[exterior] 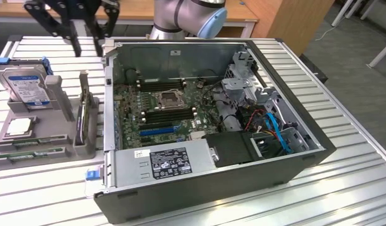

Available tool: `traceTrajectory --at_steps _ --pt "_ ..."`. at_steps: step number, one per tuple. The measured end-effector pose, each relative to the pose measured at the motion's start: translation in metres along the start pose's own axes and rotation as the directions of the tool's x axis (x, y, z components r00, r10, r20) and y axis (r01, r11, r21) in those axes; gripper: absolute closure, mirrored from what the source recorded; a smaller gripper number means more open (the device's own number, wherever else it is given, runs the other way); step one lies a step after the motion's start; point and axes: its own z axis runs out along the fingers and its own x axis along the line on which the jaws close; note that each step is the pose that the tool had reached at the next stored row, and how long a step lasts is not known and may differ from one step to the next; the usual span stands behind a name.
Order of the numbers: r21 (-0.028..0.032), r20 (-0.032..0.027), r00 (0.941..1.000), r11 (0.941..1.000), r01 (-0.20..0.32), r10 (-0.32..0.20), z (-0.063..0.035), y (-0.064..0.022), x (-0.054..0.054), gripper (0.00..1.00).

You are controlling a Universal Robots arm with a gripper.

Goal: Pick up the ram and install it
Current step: 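Reach for the ram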

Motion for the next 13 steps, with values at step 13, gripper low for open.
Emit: traceTrajectory --at_steps 13 --pt "0.0008 0.0001 1.0 1.0 0.0 0.0 0.0035 -0.0046 0.059 0.56"
